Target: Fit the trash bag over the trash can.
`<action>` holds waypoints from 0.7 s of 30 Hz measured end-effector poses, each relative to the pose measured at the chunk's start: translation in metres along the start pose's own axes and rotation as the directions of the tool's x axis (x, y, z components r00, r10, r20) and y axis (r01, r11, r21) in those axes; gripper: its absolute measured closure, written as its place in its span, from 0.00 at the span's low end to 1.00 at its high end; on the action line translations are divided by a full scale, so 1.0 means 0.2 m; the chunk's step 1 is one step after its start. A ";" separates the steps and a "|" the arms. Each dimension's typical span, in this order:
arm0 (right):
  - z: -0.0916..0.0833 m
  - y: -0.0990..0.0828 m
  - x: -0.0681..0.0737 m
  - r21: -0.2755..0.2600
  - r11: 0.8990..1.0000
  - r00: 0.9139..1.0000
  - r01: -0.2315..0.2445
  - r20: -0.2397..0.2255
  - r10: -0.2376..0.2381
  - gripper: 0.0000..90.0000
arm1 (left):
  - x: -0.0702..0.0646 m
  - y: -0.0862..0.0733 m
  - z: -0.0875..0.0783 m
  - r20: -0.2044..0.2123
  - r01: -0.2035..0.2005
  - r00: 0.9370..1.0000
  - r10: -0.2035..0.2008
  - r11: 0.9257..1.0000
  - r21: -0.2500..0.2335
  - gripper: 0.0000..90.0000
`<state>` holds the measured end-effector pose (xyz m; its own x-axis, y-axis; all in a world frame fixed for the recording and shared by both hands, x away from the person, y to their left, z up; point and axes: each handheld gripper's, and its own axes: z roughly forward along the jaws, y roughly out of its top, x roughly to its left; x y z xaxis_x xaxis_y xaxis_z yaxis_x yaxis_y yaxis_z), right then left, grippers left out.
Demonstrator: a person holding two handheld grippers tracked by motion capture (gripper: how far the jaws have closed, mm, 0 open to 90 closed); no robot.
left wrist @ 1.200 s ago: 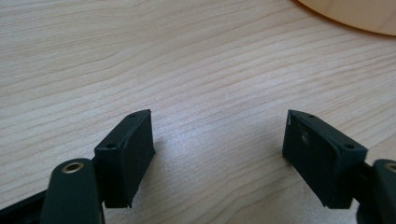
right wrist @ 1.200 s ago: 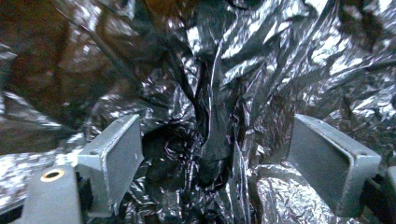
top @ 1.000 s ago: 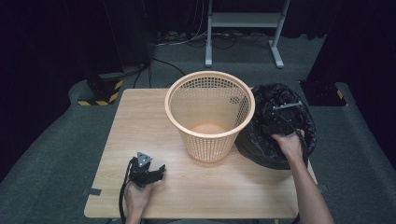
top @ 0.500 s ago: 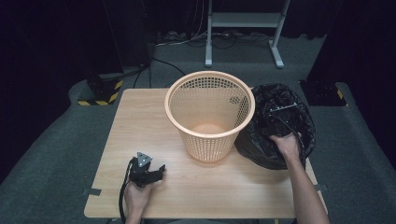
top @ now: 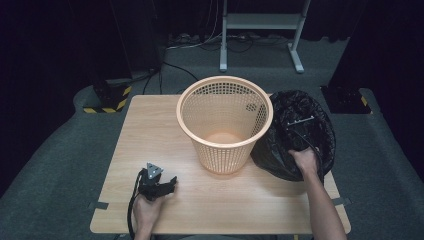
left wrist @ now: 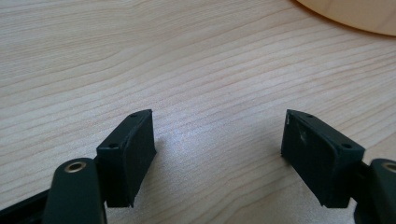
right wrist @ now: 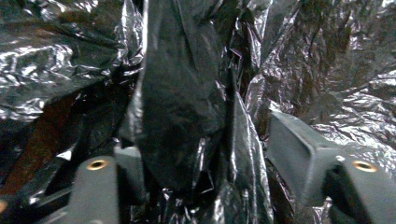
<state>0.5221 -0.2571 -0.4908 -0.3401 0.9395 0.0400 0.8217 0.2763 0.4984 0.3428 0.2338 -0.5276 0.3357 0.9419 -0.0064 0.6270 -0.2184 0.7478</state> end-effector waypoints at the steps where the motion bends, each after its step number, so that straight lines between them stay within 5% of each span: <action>1: 0.00 0.00 0.00 0.000 1.000 1.000 0.000 0.002 0.000 0.45 | 0.00 0.00 0.00 0.000 0.000 1.000 0.000 1.000 0.000 0.29; 21: 0.00 -0.03 0.00 -0.024 0.999 0.999 0.032 -0.008 -0.033 0.98 | 0.00 0.00 0.00 -0.001 -0.001 1.000 0.001 1.000 0.000 0.29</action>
<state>0.5178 -0.2582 -0.4937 -0.3703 0.9284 0.0304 0.7993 0.3018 0.5197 0.3426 0.2338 -0.5276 0.3353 0.9421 -0.0050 0.6269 -0.2192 0.7476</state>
